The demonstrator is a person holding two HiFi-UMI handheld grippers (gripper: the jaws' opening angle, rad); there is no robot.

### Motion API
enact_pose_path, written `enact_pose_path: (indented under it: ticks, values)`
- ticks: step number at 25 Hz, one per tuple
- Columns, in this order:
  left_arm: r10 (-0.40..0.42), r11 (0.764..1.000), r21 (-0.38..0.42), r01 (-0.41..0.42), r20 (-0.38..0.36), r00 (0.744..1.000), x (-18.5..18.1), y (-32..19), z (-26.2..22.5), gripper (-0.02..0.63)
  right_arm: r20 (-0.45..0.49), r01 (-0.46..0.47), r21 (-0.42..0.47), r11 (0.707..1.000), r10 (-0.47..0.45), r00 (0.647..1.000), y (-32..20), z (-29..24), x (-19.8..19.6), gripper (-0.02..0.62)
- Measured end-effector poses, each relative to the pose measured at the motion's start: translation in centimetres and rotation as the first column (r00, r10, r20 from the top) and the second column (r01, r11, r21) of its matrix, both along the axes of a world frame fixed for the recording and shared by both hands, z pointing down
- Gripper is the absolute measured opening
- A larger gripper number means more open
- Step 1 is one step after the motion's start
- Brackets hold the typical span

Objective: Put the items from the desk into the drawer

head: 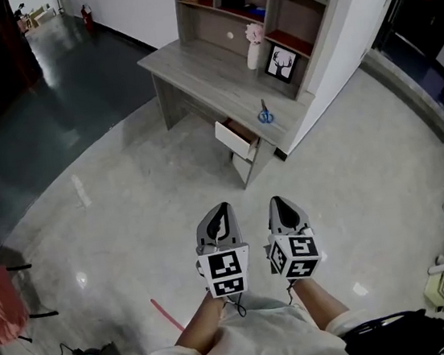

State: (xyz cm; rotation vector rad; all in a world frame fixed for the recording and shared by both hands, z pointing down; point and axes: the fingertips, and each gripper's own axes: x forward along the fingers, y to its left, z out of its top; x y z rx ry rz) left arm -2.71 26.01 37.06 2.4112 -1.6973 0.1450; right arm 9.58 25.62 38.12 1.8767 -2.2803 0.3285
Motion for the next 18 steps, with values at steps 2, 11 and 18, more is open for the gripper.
enact_pose_path:
  ticks: [2, 11, 18]
  values:
    - [-0.017, 1.000, -0.006, 0.017, 0.002, 1.000, -0.3, -1.2, 0.1, -0.003, 0.007, 0.013, -0.006, 1.000, -0.013, 1.000, -1.5, 0.2, -0.3, -0.002]
    - [-0.066, 0.998, -0.003, 0.066, 0.018, 0.998, -0.2, -7.0, 0.1, -0.003, 0.010, 0.071, -0.017, 0.997, -0.071, 0.997, -7.7, 0.6, -0.4, -0.002]
    - [-0.089, 0.996, -0.008, 0.090, 0.034, 0.995, -0.3, -10.3, 0.4, -0.003, -0.005, 0.119, -0.029, 0.992, -0.119, 0.993, -11.6, 0.8, -0.8, -0.002]
